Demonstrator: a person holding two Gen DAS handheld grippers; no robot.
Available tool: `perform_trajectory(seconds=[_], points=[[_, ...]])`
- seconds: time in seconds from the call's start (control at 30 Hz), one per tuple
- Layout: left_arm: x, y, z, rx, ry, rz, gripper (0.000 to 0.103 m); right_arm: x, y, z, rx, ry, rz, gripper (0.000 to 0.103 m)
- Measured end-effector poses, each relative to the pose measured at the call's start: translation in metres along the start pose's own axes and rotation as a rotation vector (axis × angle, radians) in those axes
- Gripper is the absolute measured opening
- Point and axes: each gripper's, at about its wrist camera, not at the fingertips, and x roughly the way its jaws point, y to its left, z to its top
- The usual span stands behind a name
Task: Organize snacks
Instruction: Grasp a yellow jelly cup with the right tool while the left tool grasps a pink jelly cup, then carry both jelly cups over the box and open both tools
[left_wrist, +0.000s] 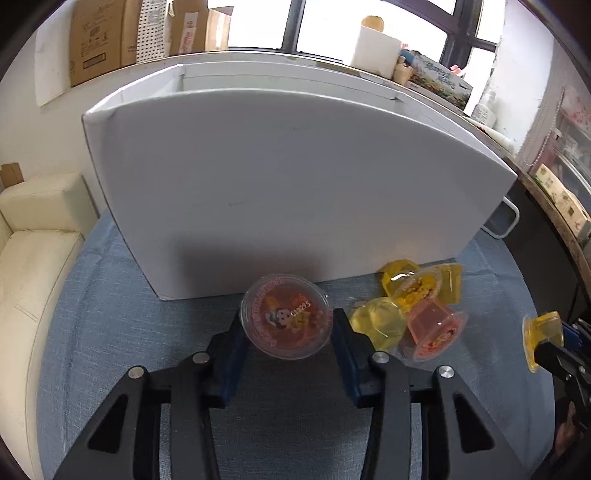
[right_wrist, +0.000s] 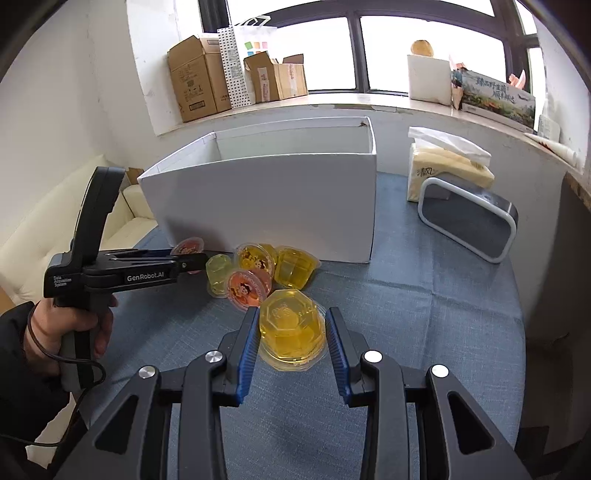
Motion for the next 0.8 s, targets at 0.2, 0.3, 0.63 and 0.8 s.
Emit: perform_trajectory(seconds=[0.2,0.3,0.63,0.8], points=[[-0.021,0.000,-0.009,0.000,-0.037,-0.040,0.048,-0.003,0.001,-0.001,0.017,-0.010,0.016,0.038],[-0.045,-0.005,-0.016,0.027,-0.068,-0.063,0.048,-0.008,0.004,0.000,0.017,-0.022,0.021,0.038],[-0.124,-0.020,-0.013,0.116,-0.181,-0.126,0.048,-0.020,0.017,0.030,0.001,-0.085,0.024,0.038],[-0.141,-0.017,0.021,0.121,-0.225,-0.119,0.048,-0.019,0.020,0.065,-0.005,-0.125,0.020,0.038]])
